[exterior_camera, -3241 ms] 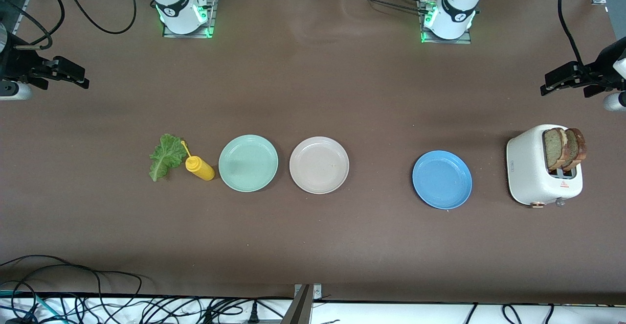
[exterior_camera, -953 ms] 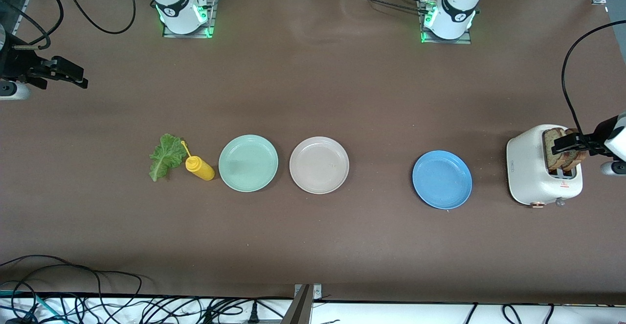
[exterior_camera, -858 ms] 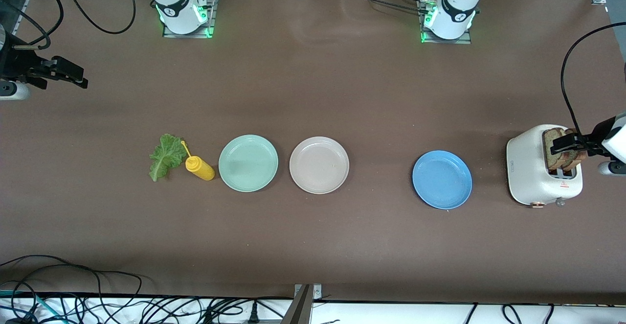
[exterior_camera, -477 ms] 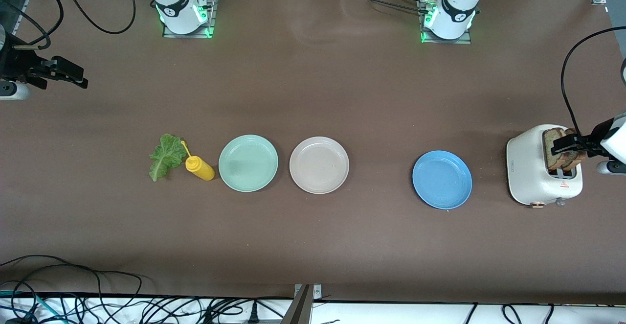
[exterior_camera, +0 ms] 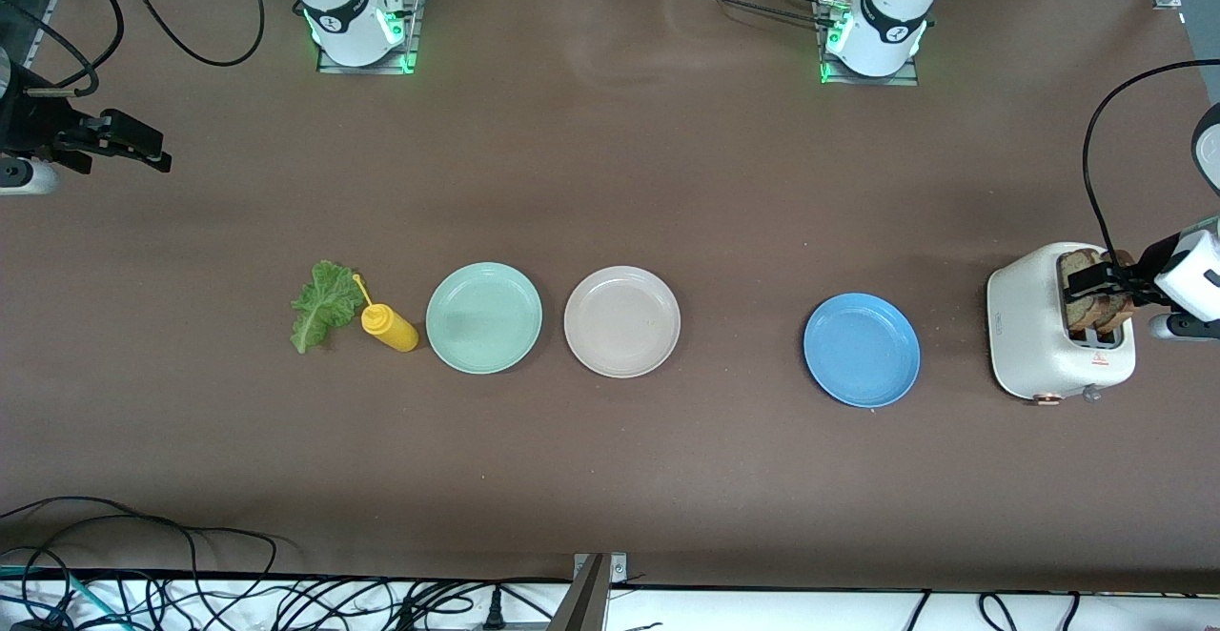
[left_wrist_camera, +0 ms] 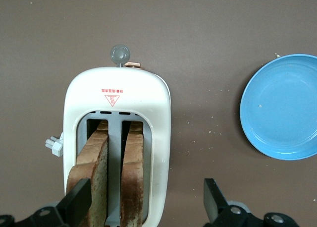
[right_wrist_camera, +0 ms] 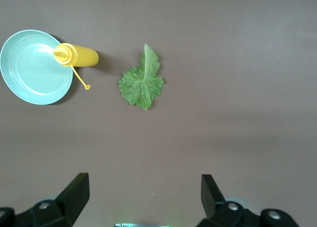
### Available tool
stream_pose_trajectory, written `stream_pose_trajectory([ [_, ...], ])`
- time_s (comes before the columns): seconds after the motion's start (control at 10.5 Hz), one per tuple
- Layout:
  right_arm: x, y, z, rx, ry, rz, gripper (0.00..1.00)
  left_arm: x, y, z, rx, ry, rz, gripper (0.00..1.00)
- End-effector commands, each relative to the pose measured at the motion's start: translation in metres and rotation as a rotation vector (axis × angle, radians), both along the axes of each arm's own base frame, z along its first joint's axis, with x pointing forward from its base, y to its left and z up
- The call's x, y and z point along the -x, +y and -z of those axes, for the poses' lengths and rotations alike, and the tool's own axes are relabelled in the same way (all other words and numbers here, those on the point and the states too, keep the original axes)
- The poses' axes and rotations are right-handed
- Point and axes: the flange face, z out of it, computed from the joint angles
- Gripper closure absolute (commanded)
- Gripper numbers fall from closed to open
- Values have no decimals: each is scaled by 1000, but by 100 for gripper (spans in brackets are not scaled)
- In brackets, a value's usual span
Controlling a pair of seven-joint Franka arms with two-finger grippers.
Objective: Make sandwich on beige plate with both arms
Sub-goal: 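Move the left gripper over the toaster and lower onto a bread slice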
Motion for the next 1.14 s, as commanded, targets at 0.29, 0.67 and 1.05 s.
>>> stream_pose_trajectory([
  [0.29, 2, -1, -3, -4, 4, -11, 0, 8, 0, 10, -5, -25, 22, 0],
  [0.67, 2, -1, -3, -4, 4, -10, 0, 14, -3, 27, 32, -36, 0, 0],
  [1.05, 2, -1, -3, -4, 4, -11, 0, 18, 0, 33, 35, -25, 6, 15],
])
